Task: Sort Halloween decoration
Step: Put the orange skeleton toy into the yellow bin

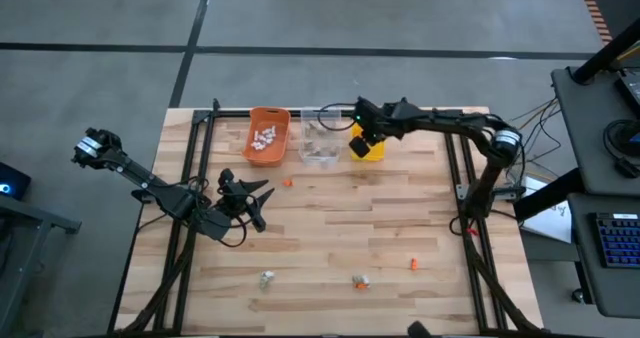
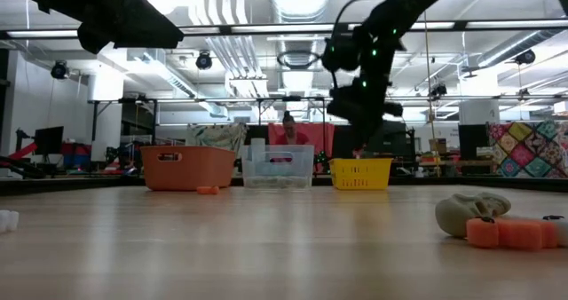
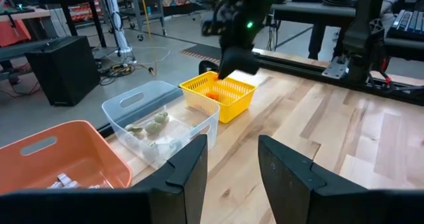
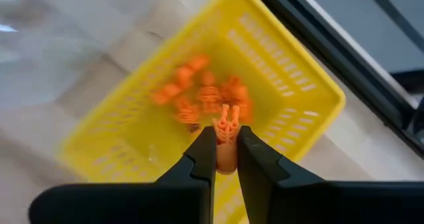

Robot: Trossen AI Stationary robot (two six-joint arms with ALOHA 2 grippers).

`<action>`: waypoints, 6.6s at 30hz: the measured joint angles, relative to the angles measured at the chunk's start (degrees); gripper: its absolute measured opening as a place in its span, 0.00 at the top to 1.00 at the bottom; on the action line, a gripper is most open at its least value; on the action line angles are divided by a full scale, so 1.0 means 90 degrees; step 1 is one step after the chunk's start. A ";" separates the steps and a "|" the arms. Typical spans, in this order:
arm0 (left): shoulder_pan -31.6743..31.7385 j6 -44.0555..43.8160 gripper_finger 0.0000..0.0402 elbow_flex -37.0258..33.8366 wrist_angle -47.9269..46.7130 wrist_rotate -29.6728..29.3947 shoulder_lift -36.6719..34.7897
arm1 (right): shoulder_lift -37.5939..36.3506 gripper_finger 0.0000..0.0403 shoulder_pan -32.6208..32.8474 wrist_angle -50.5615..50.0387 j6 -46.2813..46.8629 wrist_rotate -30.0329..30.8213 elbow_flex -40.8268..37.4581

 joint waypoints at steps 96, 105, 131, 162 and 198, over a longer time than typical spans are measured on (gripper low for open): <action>0.0588 0.0474 0.71 -0.0002 0.0051 0.2098 -0.0002 | -0.1515 0.80 0.3907 -0.0286 -0.0297 -0.0662 0.0098; 0.0588 0.0589 0.71 -0.0002 0.0049 0.2098 -0.0002 | -0.1515 0.83 0.4800 -0.1139 0.1758 -0.1891 0.0079; 0.0593 0.1173 0.71 0.0134 0.0129 0.1984 -0.0002 | -0.1505 0.89 0.7147 -0.2200 0.8482 -0.2875 -0.1767; 0.0593 0.1084 0.71 0.0134 0.0143 0.1989 -0.0002 | -0.1282 0.56 0.7444 -0.0668 0.9721 -0.1963 -0.2548; 0.0595 0.1016 0.71 0.0127 0.0153 0.1989 -0.0002 | -0.0804 0.93 0.7459 0.0070 0.9364 -0.1987 -0.2676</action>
